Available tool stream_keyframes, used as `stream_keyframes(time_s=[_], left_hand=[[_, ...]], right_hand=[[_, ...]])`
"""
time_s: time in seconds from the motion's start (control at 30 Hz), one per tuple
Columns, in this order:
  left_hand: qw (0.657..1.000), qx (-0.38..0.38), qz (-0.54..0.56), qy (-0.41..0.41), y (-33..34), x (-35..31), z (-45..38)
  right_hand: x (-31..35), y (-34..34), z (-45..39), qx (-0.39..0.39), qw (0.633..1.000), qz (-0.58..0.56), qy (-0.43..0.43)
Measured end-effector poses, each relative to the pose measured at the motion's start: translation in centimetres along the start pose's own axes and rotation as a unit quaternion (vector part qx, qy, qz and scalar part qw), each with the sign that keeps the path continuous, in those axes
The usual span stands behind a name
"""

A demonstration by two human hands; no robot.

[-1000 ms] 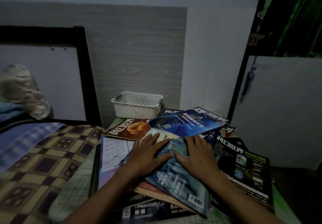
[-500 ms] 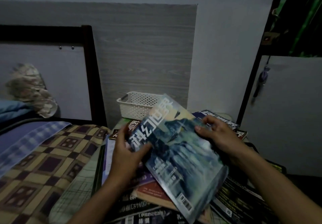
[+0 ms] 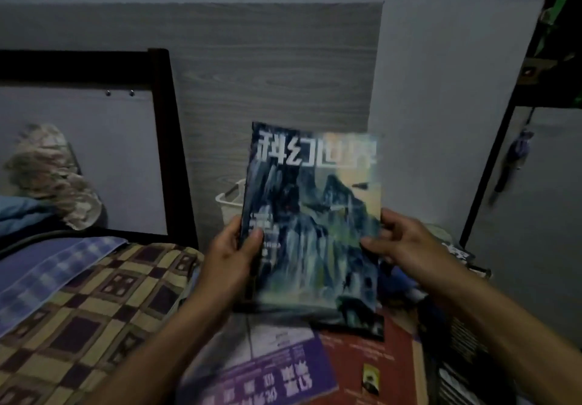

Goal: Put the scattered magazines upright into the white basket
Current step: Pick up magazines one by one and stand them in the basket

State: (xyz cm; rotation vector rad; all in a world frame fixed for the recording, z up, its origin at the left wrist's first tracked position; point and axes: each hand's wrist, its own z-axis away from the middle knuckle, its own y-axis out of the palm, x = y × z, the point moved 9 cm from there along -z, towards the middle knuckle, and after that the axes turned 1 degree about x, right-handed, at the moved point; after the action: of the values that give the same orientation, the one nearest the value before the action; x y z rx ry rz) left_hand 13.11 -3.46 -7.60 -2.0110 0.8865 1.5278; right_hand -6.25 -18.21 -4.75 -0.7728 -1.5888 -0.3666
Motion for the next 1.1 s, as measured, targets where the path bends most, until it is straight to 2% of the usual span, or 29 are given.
stream_keyframes(time_s=[0.13, 0.23, 0.33, 0.47, 0.63, 0.73, 0.8, 0.87, 0.97, 1.03, 1.1], left_hand=[[0.991, -0.013, -0.075, 0.108, -0.3, -5.7, -9.3], [0.974, -0.026, -0.179, 0.138, -0.6, -7.5, -17.3], [0.961, -0.062, -0.240, 0.125, -1.7, -5.4, -24.0], [0.935, -0.128, -0.314, 0.102, -3.5, 0.7, -28.4], [0.939, -0.114, -0.322, 0.039, -4.0, 8.5, -29.3], [0.941, -0.115, -0.319, -0.006, -4.3, 9.8, -29.1], [0.942, -0.121, -0.313, 0.013, -4.3, 8.7, -28.1], [0.927, -0.118, -0.347, 0.073, -3.9, 6.4, -25.9], [0.910, -0.044, -0.386, 0.146, -1.9, 4.0, -20.9], [0.909, 0.037, -0.386, 0.150, -0.1, 3.3, -17.2], [0.898, 0.131, -0.398, 0.133, 2.1, 3.3, -13.9]], right_hand=[[5.7, -1.9, -7.4, -0.077, 0.990, 0.085, -0.079], [6.8, -2.5, -14.1, -0.129, 0.983, 0.109, -0.076], [4.2, -1.7, -20.6, -0.146, 0.984, 0.090, -0.048], [-3.0, -0.3, -26.1, -0.155, 0.985, 0.075, 0.006], [-9.7, -0.3, -28.3, -0.175, 0.979, 0.083, 0.060], [-10.3, -1.2, -28.1, -0.191, 0.976, 0.068, 0.080], [-9.3, -2.1, -26.6, -0.195, 0.974, 0.089, 0.078], [-7.2, -2.5, -23.5, -0.162, 0.973, 0.158, 0.042], [-5.1, -2.2, -16.3, -0.060, 0.957, 0.282, -0.029], [-4.8, -1.9, -11.2, 0.029, 0.924, 0.378, -0.046], [-6.3, -2.0, -7.3, 0.127, 0.877, 0.463, 0.000]])
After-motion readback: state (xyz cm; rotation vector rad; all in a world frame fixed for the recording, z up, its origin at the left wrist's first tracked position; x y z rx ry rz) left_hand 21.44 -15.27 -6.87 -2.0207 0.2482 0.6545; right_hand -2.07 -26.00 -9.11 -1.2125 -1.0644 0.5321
